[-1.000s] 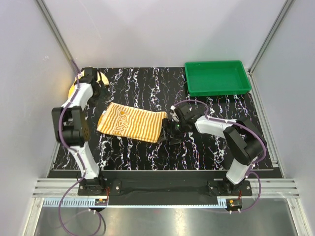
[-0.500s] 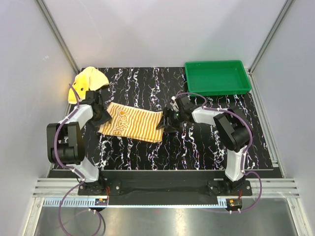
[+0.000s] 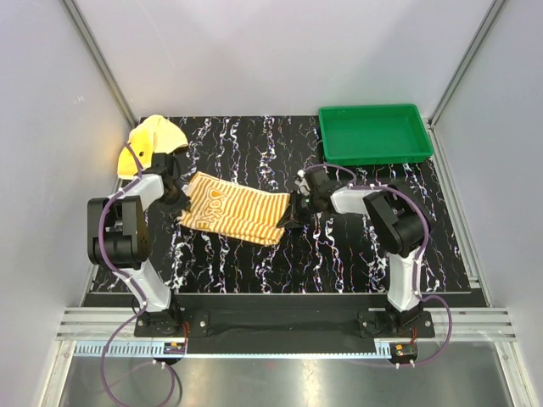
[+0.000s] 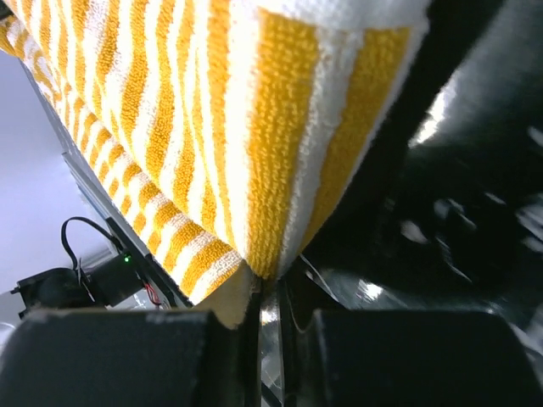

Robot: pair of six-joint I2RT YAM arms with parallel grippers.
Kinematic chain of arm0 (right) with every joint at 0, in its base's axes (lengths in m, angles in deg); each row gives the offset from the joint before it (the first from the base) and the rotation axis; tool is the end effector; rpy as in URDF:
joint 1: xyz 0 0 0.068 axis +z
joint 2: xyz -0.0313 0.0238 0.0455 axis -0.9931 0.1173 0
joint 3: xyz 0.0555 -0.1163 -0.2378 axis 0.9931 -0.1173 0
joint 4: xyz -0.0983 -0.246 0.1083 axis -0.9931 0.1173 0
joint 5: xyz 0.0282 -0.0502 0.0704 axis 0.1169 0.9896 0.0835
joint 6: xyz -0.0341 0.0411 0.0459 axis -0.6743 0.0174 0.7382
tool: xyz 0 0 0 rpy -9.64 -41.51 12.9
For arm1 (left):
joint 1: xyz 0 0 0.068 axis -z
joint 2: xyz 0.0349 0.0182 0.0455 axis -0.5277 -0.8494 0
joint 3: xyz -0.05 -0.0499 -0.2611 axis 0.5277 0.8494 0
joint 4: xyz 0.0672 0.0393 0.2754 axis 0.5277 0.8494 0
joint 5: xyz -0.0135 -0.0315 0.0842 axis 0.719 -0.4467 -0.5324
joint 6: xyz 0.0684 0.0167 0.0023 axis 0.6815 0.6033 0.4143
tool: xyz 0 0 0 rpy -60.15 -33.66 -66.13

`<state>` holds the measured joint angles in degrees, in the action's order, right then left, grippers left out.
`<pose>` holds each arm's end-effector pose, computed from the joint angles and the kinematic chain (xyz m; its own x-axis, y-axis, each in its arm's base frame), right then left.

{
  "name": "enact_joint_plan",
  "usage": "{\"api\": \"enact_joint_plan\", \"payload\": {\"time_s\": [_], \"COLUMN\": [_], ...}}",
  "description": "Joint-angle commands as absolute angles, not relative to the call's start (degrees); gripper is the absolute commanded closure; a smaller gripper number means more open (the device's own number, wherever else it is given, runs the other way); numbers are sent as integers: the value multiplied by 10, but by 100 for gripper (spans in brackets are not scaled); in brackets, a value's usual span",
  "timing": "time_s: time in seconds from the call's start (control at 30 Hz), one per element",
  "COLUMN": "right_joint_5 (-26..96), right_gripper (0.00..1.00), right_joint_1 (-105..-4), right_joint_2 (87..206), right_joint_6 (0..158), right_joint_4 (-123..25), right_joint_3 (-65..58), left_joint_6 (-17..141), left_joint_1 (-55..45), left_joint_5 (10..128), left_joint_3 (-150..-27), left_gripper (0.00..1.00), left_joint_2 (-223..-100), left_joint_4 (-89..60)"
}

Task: Roll the towels
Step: Fold the towel

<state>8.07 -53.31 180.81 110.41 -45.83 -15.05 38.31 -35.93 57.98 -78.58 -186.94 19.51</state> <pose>0.3462 0.2368 0.0756 -0.9864 0.0228 -0.1625 -0.1018 0.6918 0.7149 0.3613 0.0286 0.1258 -0.7179 -0.6257 -0.3052 -0.6093 0.7768 -0.1593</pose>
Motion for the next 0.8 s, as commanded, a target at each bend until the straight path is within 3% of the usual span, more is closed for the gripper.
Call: {"api": "enact_joint_plan", "payload": {"time_s": [0.0, 0.17, 0.27, 0.4, 0.43, 0.47, 0.53, 0.6, 0.63, 0.77], "right_joint_5": [124, 156, 199, 276, 288, 298, 316, 310, 308, 254], "right_gripper": [95, 94, 89, 65, 43, 33, 15, 11, 10, 7], "right_joint_1": [-576, -601, -608, -637, -645, -652, -672, -679, -681, -681], "right_joint_2": [1778, 1727, 1688, 1631, 1623, 1616, 1601, 1585, 1578, 1512], "right_joint_6": [1066, 1019, 996, 981, 980, 978, 970, 968, 974, 1013], "right_joint_4": [-416, -349, -299, -227, -219, -212, -199, -193, -192, -201], "right_joint_3": [-206, -245, -260, -272, -273, -276, -277, -277, -278, -292], "left_joint_6": [384, 381, 369, 354, 347, 346, 338, 337, 338, 353], "left_joint_1": [-359, -321, -285, -232, -224, -217, -196, -182, -179, -143], "left_joint_5": [573, 569, 565, 567, 567, 570, 576, 577, 568, 488], "left_joint_3": [-780, -766, -755, -735, -730, -723, -709, -707, -716, -779], "left_gripper": [74, 73, 72, 69, 67, 62, 42, 34, 24, 18], "left_joint_2": [-1869, -1848, -1831, -1796, -1788, -1780, -1756, -1731, -1722, -1678], "left_joint_4": [173, 186, 198, 214, 220, 221, 227, 232, 249, 301]}}
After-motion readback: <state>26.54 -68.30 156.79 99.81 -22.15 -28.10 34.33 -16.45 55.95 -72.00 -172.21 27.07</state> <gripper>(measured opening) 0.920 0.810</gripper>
